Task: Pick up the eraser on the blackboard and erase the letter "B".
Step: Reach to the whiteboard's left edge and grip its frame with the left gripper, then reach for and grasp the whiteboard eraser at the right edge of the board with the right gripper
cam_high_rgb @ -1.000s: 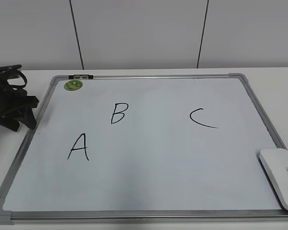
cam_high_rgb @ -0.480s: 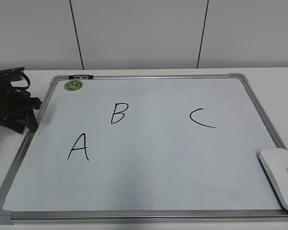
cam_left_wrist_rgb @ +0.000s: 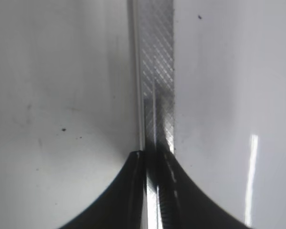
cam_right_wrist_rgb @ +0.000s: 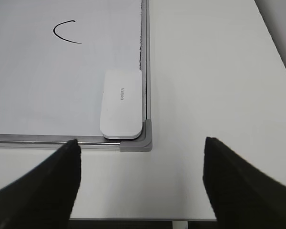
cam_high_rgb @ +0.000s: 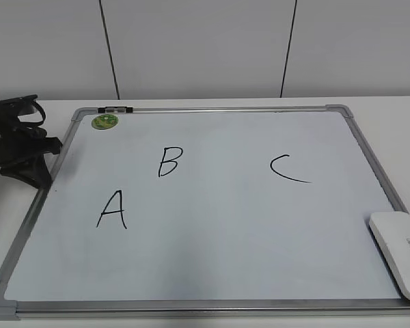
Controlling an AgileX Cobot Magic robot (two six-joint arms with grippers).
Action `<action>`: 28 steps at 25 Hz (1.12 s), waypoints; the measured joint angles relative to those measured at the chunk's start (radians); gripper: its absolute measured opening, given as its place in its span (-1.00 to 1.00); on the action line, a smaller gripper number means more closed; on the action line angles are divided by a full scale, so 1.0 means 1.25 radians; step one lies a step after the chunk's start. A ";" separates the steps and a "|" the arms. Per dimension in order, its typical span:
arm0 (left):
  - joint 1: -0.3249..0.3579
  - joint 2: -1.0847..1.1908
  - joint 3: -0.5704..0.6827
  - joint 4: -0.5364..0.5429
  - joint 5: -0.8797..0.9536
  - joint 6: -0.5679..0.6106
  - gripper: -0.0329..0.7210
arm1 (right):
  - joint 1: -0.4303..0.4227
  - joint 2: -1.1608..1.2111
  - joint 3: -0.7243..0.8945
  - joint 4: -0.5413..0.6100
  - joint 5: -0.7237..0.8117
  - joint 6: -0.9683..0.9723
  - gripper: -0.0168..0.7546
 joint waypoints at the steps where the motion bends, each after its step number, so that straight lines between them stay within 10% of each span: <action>1: 0.000 0.000 0.000 0.000 0.000 0.000 -0.79 | 0.000 0.000 0.000 0.000 0.000 0.000 0.58; 28: 0.000 0.000 0.000 0.000 0.005 -0.001 -0.81 | 0.000 0.000 0.000 0.059 0.000 0.000 0.58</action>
